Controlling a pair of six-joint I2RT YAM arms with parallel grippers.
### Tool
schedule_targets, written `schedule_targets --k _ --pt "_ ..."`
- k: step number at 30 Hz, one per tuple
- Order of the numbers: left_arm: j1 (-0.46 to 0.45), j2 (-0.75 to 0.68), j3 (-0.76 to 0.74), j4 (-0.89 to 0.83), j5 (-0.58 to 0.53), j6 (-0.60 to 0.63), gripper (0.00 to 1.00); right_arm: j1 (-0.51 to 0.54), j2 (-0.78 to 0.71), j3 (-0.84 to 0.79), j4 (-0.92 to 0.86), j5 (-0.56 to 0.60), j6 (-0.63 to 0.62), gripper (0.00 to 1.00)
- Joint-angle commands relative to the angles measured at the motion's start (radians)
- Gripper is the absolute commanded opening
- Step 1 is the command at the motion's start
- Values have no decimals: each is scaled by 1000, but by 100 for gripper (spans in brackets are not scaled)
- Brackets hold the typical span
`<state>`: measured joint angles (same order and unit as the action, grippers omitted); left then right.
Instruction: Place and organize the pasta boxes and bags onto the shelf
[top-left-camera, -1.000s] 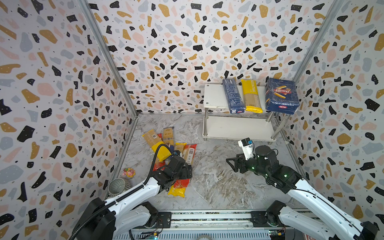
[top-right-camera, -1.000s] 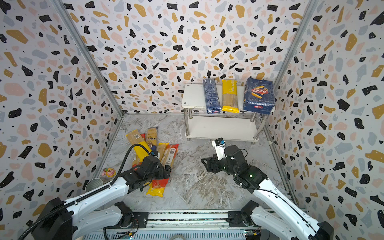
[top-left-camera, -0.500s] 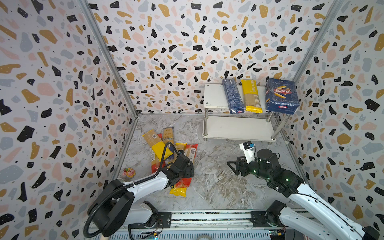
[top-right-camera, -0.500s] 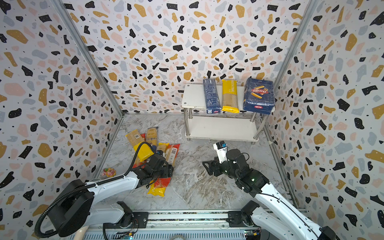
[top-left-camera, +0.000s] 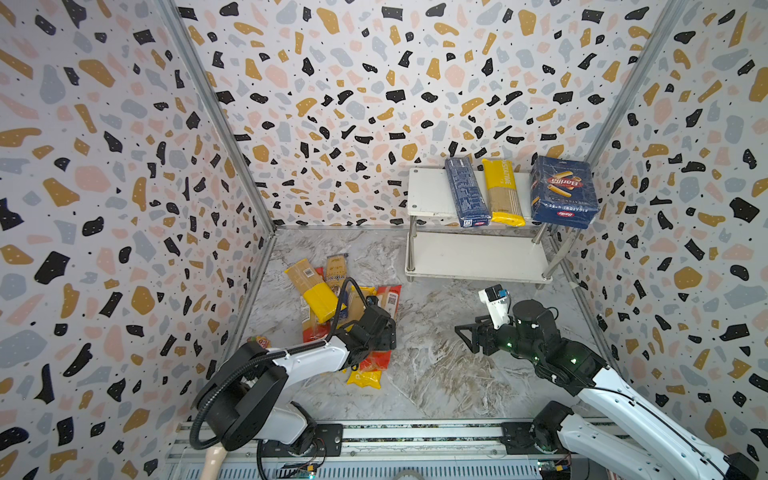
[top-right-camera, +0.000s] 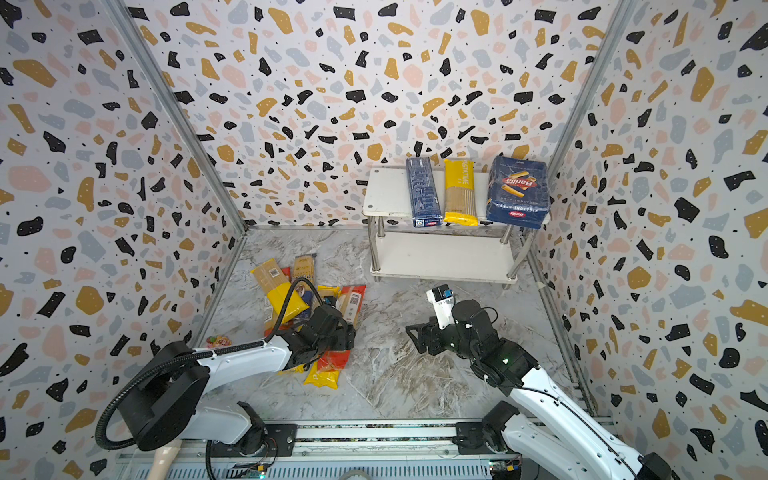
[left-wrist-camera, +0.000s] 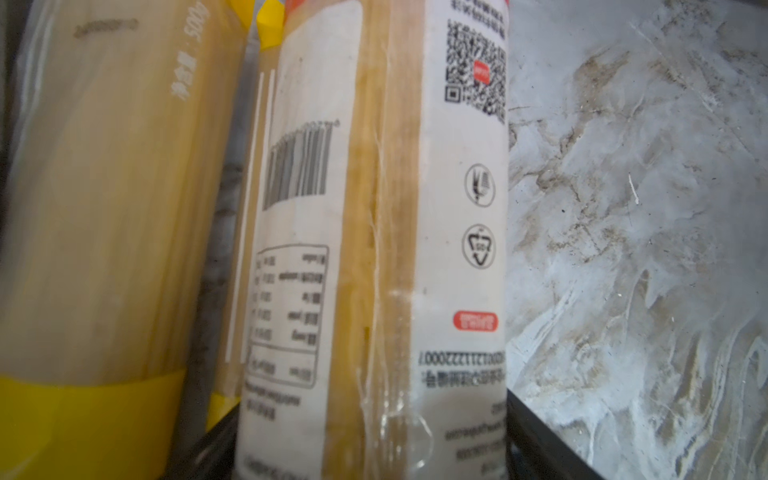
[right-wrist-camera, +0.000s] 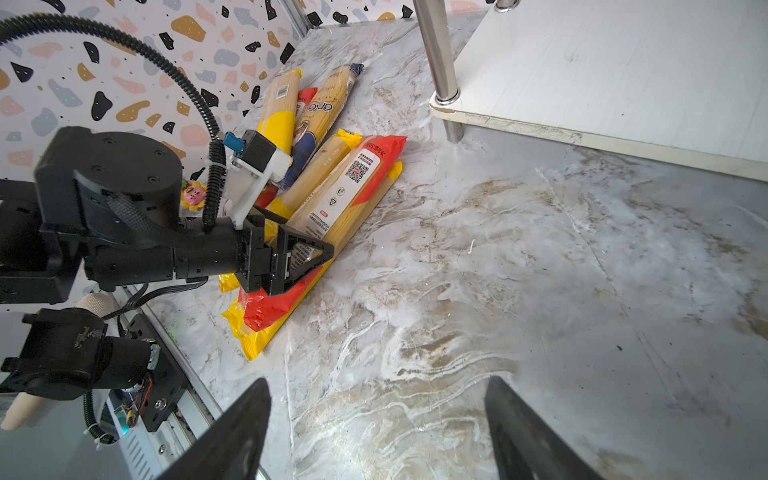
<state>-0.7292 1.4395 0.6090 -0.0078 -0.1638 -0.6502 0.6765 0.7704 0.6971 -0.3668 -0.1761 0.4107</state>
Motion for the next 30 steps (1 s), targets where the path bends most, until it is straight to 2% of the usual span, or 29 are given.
schedule_targets --k 1,9,16,19,23,28,30 --pt "-80 84 44 -11 111 -39 83 4 -16 -14 -26 -3 3 81" --pt "-129 133 74 58 149 -85 83 4 -40 -57 -41 7 27 83" --pt "-128 87 33 60 141 -86 87 3 -10 -57 -53 40 45 84" --pt "-129 8 7 48 132 -91 90 10 29 -69 -35 40 52 87" --pt "-129 -178 -15 14 102 -79 100 59 88 -76 2 77 69 91" --pt "-119 -404 7 -120 -10 -54 100 150 188 -48 38 145 99 91" --pt "-100 -473 12 -177 -23 -45 100 194 244 -26 53 178 116 92"
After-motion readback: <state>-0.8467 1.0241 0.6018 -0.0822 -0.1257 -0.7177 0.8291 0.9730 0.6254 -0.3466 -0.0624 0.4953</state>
